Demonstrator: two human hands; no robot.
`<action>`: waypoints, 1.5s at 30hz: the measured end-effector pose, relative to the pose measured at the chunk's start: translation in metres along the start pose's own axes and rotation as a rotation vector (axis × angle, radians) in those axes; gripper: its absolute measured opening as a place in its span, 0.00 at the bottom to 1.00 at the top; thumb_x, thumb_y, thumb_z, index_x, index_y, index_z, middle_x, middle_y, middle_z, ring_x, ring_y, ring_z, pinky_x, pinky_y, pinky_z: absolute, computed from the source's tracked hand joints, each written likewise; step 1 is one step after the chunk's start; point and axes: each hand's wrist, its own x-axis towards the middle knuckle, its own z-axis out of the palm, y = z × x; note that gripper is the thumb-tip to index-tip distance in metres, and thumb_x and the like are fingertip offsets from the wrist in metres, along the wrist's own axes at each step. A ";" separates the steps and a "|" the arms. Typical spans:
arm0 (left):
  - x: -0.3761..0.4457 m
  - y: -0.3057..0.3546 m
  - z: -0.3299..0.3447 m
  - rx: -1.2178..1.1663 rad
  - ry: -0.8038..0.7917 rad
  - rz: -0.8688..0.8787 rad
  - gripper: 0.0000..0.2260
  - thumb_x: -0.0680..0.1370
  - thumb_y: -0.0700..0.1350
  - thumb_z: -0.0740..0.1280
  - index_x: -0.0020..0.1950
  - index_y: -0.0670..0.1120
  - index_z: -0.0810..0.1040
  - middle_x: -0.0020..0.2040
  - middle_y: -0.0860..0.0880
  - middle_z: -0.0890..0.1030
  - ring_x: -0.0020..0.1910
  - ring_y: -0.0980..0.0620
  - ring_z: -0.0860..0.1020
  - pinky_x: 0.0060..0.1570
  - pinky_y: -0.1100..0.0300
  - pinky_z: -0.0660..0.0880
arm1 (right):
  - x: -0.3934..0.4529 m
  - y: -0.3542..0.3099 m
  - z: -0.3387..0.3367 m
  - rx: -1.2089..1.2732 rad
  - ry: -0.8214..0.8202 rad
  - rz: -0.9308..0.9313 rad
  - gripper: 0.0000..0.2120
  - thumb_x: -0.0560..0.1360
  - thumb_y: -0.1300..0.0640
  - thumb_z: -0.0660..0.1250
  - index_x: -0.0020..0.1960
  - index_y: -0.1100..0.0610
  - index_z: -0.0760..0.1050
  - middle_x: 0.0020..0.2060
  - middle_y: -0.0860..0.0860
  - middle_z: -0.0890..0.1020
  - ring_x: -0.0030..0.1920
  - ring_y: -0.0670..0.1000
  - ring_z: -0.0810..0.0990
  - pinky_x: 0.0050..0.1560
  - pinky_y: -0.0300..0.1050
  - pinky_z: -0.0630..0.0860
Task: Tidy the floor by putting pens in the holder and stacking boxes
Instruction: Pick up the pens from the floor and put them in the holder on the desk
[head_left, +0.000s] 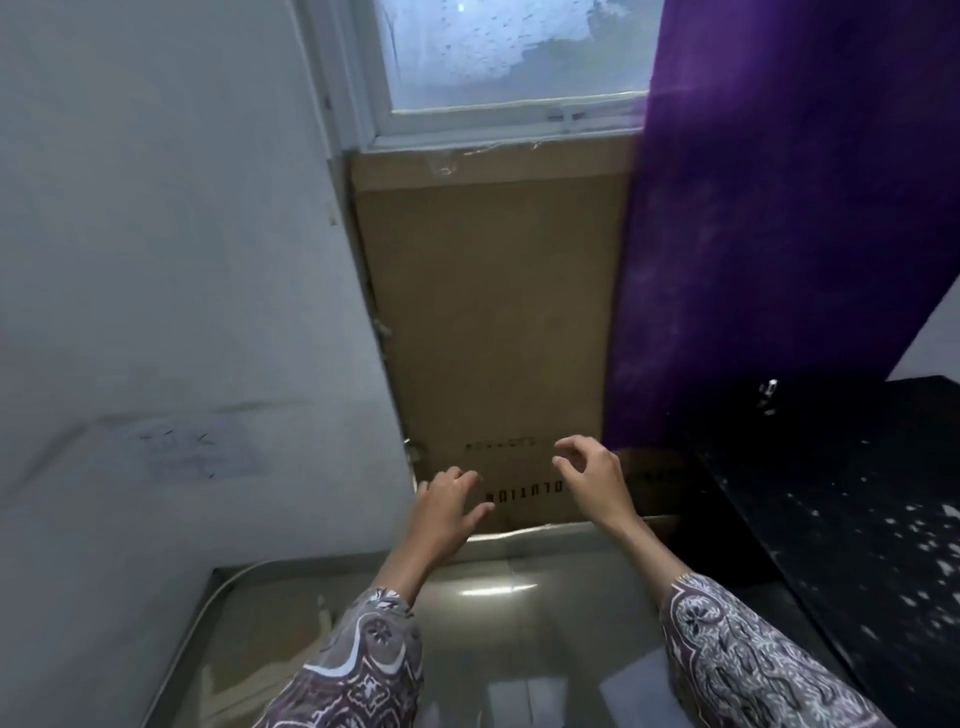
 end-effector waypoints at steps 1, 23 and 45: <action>-0.017 -0.013 -0.004 -0.007 0.005 -0.016 0.17 0.77 0.52 0.63 0.62 0.46 0.73 0.59 0.47 0.76 0.60 0.47 0.74 0.60 0.55 0.67 | -0.010 -0.008 0.011 -0.004 -0.021 -0.004 0.09 0.74 0.61 0.65 0.53 0.61 0.78 0.50 0.56 0.81 0.51 0.53 0.78 0.54 0.43 0.73; -0.259 -0.255 0.032 -0.200 -0.024 -0.762 0.13 0.76 0.48 0.65 0.58 0.43 0.75 0.58 0.45 0.78 0.57 0.45 0.76 0.56 0.54 0.73 | -0.137 -0.051 0.279 -0.074 -0.578 -0.054 0.10 0.73 0.64 0.65 0.54 0.61 0.77 0.52 0.56 0.80 0.48 0.49 0.75 0.48 0.39 0.69; -0.305 -0.419 0.377 -0.396 -0.109 -0.989 0.12 0.79 0.47 0.61 0.59 0.43 0.72 0.58 0.44 0.75 0.58 0.46 0.74 0.55 0.56 0.71 | -0.257 0.245 0.575 -0.338 -0.998 -0.159 0.09 0.74 0.62 0.64 0.52 0.60 0.78 0.50 0.56 0.80 0.51 0.56 0.77 0.52 0.47 0.72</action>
